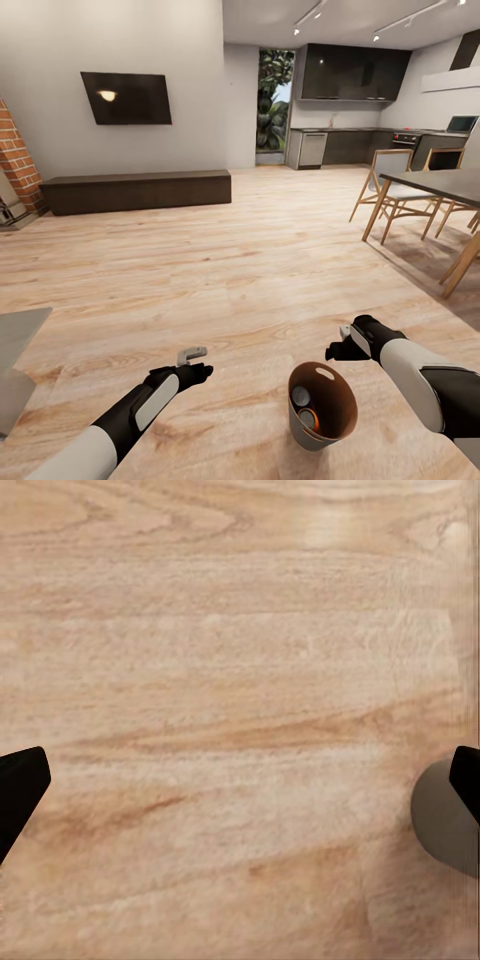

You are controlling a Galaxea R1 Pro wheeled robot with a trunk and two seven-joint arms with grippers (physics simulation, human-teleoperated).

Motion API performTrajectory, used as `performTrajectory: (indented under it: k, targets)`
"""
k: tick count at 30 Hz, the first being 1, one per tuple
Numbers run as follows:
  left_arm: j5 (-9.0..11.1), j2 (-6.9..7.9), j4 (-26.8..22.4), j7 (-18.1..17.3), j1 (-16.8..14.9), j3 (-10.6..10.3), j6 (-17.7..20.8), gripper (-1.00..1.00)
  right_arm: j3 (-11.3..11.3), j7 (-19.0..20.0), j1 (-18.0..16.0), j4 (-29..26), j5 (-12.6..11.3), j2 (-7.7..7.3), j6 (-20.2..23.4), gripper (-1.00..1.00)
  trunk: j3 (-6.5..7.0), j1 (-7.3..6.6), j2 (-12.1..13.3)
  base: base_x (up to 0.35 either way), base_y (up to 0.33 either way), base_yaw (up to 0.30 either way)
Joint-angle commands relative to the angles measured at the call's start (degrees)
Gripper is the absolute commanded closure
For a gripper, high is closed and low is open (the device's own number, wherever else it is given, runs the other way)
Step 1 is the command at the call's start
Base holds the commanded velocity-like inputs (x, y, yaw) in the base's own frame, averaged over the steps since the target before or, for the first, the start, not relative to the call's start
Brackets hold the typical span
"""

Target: Put the three can of soda from the living room inside the tash can in the kitchen.

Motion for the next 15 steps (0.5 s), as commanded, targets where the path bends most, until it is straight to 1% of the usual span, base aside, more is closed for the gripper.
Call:
performTrajectory:
  k: [1,8,13,15]
  targets:
    - [0.0,0.0,0.0,0.0,0.0,0.0,0.0,-1.0,0.0,-0.1,0.0,0.0,0.0,-0.01,0.0,-1.0,0.18,-0.23,0.4,0.0,0.0,0.0]
    - [0.0,-0.14,0.2,0.1,0.0,0.0,0.0,-1.0,0.0,-0.4,0.0,0.0,0.0,0.04,-1.5,-1.0,1.44,-1.76,3.2,0.0,0.0,0.0]
    - [0.0,-0.17,2.3,0.1,-0.1,0.0,-0.2,-1.0,0.0,-0.6,0.0,0.0,0.1,0.07,-2.1,-1.0,2.34,-2.86,5.2,0.0,0.0,0.0]
    - [-0.1,-0.23,3.7,0.1,-0.1,-0.1,-1.0,-1.0,0.1,-0.6,0.0,0.0,0.1,0.17,-2.2,-1.0,2.7,-3.3,6.0,0.0,0.0,0.0]
